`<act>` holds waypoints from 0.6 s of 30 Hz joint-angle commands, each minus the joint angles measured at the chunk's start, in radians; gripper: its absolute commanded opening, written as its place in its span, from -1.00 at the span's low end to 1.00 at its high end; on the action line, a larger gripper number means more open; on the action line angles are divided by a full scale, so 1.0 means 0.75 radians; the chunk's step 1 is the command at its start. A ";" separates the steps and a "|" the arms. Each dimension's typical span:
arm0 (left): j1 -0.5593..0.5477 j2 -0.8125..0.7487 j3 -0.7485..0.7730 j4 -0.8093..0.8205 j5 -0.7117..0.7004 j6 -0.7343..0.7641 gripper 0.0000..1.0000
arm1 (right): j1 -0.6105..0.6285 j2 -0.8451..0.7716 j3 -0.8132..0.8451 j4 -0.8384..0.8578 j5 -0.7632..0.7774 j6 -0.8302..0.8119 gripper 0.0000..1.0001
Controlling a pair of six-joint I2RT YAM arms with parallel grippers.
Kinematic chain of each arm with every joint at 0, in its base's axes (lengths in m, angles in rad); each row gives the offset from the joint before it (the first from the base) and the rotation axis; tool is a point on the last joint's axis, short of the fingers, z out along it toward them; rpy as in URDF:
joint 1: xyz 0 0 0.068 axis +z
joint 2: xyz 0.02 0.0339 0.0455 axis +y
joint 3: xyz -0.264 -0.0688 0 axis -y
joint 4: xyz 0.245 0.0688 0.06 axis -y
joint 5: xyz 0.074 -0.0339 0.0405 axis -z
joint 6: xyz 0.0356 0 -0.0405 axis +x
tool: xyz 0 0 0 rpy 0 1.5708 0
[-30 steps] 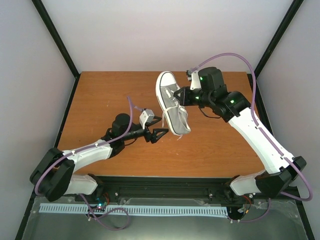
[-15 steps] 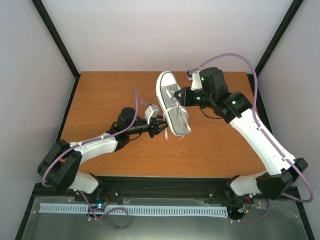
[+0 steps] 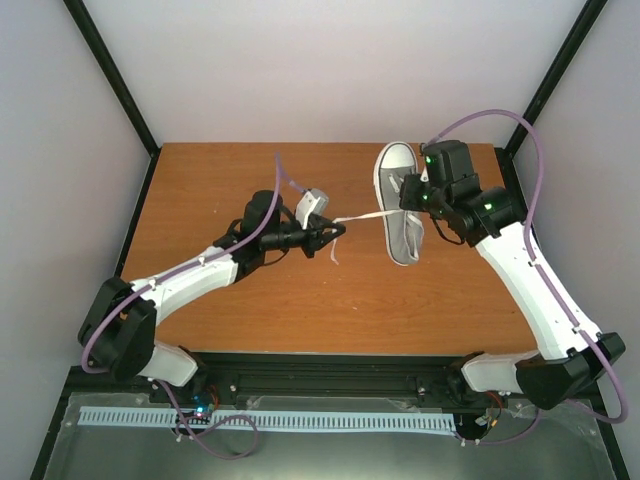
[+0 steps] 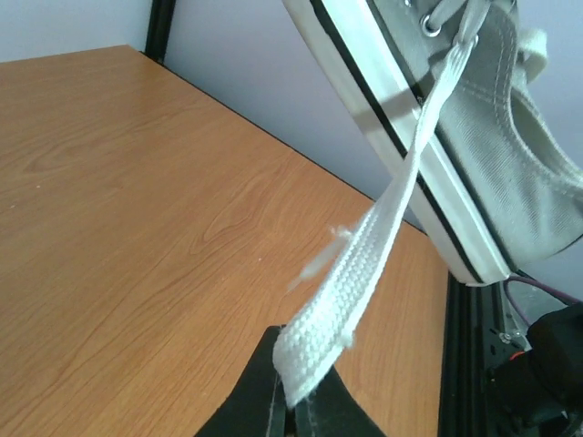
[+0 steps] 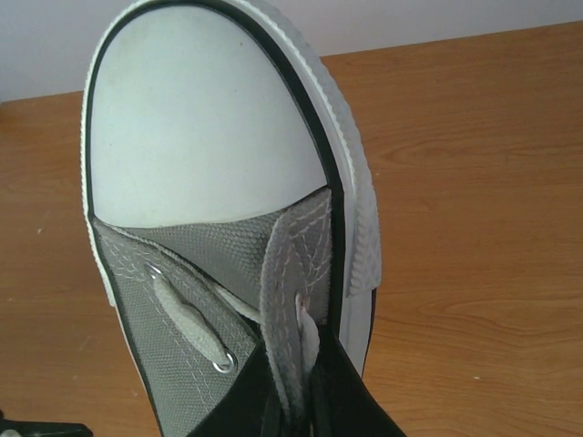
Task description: Tie the shoes
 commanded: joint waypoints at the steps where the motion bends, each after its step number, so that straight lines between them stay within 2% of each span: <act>1: -0.015 0.042 0.126 -0.229 0.100 0.036 -0.99 | 0.002 -0.071 -0.048 0.046 0.061 0.006 -0.95; 5: -0.015 0.037 0.143 -0.319 0.031 0.051 -0.99 | 0.027 -0.031 -0.329 0.227 -0.212 0.159 -0.94; 7: -0.014 0.023 0.140 -0.405 -0.012 0.068 -0.98 | 0.091 0.000 -0.491 0.382 -0.279 0.258 -0.94; 10: -0.015 -0.038 0.102 -0.545 -0.182 0.084 -0.98 | 0.190 0.055 -0.664 0.557 -0.324 0.396 -0.94; 13: -0.015 -0.113 0.029 -0.607 -0.322 0.056 -0.98 | 0.255 0.133 -0.723 0.621 -0.328 0.442 -0.94; 18: -0.015 -0.184 -0.050 -0.666 -0.393 0.011 -0.98 | 0.323 0.246 -0.722 0.655 -0.338 0.436 -0.93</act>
